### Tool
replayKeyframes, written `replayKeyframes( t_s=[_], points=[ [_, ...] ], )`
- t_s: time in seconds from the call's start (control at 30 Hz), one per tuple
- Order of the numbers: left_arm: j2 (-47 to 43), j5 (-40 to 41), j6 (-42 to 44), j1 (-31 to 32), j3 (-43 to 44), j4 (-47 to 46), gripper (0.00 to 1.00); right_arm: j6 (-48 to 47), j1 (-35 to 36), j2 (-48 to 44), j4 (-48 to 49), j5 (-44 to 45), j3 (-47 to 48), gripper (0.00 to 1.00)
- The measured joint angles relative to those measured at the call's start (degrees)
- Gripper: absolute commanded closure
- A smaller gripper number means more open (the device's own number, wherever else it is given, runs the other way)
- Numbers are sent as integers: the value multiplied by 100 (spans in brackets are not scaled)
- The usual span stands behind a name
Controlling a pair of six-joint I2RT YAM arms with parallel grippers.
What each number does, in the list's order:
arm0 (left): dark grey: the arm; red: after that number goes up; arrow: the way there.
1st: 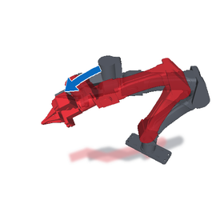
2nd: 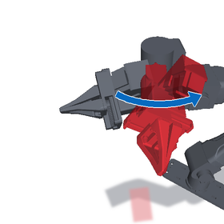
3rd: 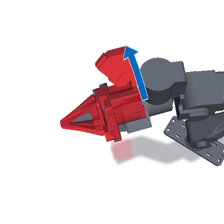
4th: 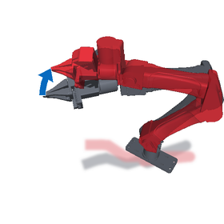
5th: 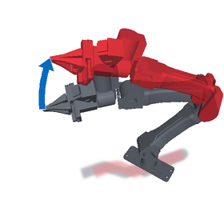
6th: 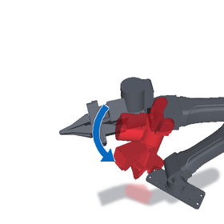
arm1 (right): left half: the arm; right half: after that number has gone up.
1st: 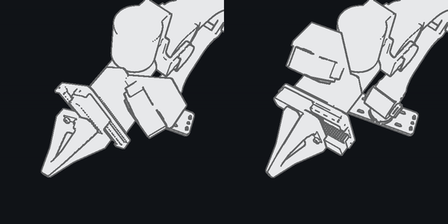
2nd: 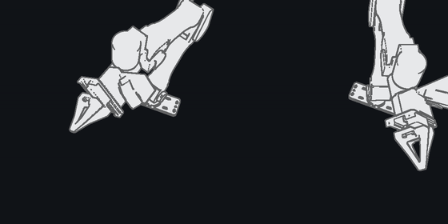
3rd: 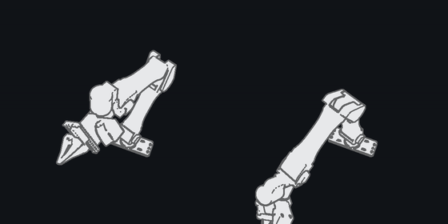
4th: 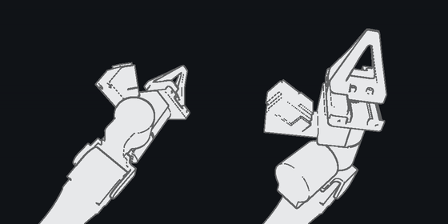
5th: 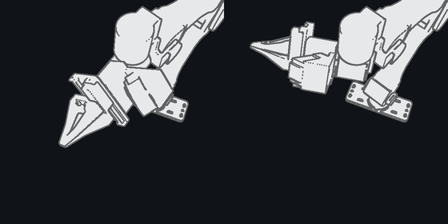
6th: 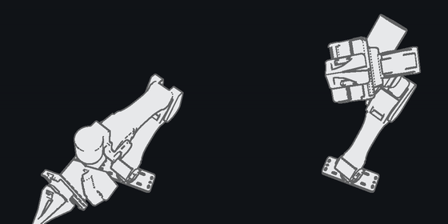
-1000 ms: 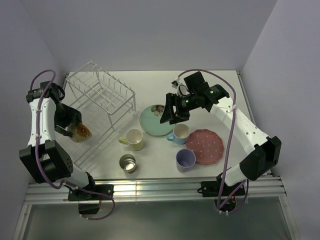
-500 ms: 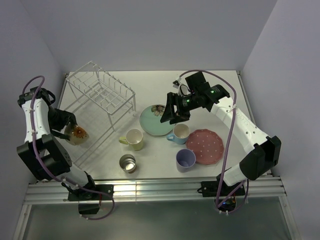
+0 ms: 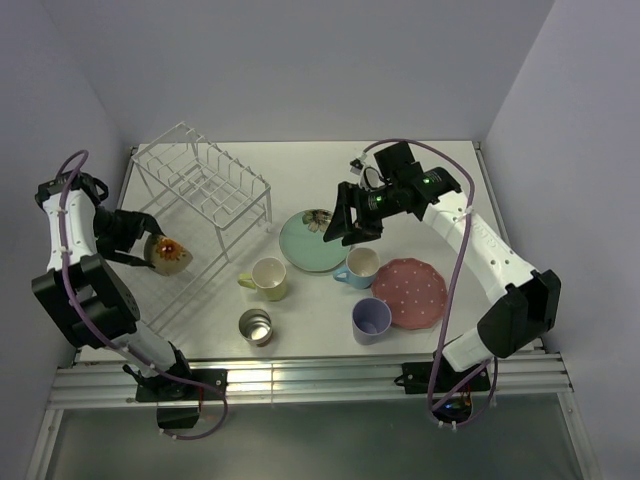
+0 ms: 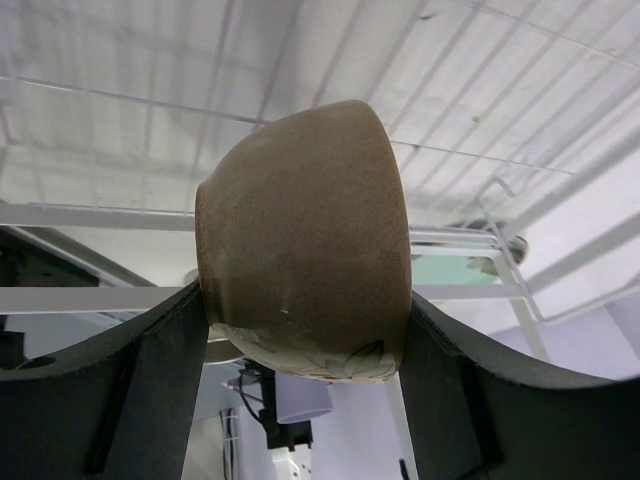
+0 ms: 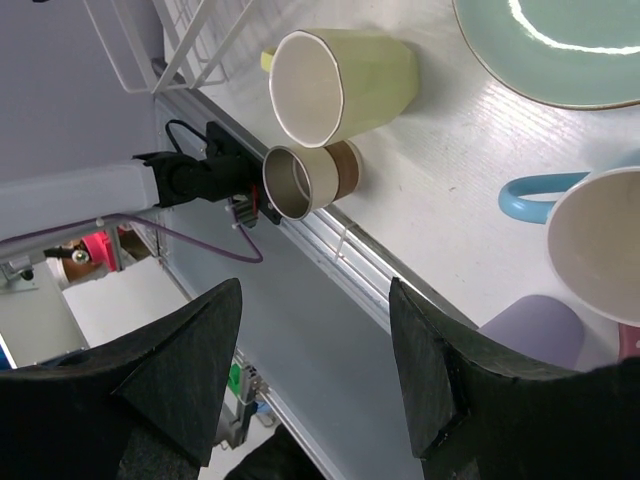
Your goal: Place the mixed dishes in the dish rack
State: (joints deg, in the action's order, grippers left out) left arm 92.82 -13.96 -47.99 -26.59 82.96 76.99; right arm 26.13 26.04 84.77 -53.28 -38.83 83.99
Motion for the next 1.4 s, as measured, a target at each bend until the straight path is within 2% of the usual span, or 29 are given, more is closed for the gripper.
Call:
replayKeyframes(
  t_s=[0.3,0.6,0.97,1.23,1.4],
  points=[
    [197,-396,-118,-55,573,-17,100,-2,-59,306,0,-26,140,32],
    [457,-181,221,-125,1193,-11,100,-7,-59,354,-7,-15,151,32],
    [431,1012,846,-39,1537,63,100,-7,-59,354,11,9,146,32],
    [426,2420,946,1222,1897,26,100,-55,46,280,9,129,66,32],
    [330,3045,964,1585,1784,0,100,-72,138,153,11,181,-15,32]
  ],
)
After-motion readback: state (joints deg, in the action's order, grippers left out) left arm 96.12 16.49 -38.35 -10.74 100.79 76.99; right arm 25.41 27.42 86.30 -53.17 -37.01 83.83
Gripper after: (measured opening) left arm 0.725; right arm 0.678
